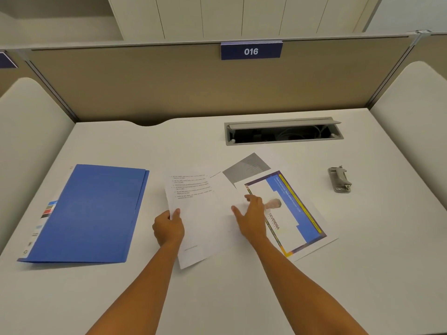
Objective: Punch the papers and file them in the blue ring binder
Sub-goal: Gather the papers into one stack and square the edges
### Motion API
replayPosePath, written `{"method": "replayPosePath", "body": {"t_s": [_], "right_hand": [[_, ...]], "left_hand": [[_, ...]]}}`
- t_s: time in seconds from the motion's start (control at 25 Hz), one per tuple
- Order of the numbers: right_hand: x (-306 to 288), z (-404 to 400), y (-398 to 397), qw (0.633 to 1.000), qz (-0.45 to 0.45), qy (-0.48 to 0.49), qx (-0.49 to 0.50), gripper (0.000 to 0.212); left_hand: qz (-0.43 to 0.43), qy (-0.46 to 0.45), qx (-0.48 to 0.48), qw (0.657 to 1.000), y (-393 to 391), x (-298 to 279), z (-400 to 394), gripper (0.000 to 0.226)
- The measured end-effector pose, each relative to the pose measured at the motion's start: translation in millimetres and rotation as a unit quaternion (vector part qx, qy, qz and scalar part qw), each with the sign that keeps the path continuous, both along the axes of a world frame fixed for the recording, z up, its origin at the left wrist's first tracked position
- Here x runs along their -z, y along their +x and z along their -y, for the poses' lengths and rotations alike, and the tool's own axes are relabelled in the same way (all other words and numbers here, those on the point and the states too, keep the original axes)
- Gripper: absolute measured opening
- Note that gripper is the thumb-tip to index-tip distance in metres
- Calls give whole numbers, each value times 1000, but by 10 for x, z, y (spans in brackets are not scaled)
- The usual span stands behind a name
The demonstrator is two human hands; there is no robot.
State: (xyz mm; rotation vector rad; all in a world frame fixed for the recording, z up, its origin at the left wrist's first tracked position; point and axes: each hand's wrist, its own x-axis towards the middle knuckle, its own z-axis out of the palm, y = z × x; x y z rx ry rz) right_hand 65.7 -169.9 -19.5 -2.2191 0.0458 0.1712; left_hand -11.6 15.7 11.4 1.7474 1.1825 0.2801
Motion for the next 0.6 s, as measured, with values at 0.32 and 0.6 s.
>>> {"method": "replayPosePath", "body": {"t_s": [0.32,0.6], "right_hand": [[44,1066,443,971,-25,-184,148,96],[-14,1409,610,944,-129,-281,118,115]], "left_hand": [[125,-97,20,987,86,-240,-226,17],[209,-394,27,895,233,-533,-486,22]]}}
